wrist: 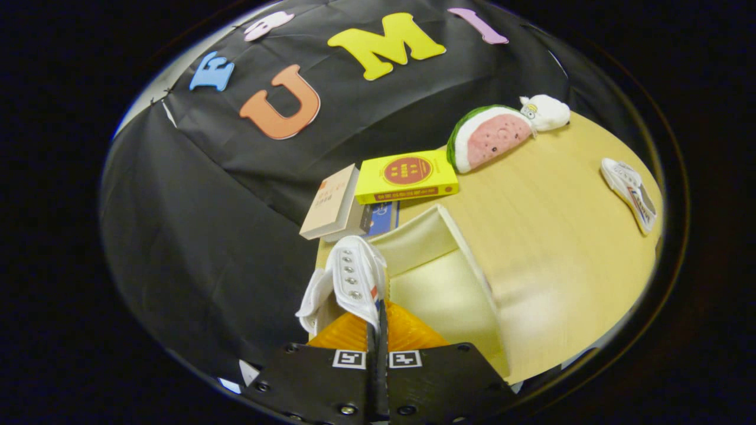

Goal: Open the storage box then place both shoes into the box .Put the left shoe in first, then the right shoe, with the right side of both shoes facing outward in a uniform manner.

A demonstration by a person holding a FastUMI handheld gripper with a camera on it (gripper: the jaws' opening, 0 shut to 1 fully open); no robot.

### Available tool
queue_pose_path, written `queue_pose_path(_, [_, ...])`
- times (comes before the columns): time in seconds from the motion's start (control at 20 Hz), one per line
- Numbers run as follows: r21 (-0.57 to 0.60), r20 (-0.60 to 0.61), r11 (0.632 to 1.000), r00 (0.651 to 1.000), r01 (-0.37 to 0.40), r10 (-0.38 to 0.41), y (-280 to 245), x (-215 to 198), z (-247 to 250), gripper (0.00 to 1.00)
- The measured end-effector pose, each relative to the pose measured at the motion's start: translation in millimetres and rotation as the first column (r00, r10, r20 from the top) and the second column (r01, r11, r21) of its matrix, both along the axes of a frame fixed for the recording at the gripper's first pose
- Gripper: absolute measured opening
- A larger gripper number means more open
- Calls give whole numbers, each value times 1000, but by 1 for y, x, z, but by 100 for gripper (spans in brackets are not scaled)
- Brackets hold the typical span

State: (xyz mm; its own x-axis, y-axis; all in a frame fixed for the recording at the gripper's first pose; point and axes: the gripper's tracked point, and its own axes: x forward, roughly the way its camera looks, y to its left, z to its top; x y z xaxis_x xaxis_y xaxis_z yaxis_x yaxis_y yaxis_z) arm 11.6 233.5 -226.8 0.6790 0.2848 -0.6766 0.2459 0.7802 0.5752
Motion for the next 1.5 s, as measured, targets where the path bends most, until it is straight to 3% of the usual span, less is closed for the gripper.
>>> queue_pose_path(0.85, [74,-89,979,979,191,-185,16,1,-32,0])
queue_pose_path(1.1, [97,-144,985,981,146,-131,30,1,-43,3])
queue_pose_path(1.25, [103,-99,991,992,87,-77,31,3,-27,47])
queue_pose_path(1.4, [36,1,999,1000,27,-27,24,5,-2,92])
queue_pose_path(1.5, [-15,70,1000,998,5,-4,11,4,17,92])
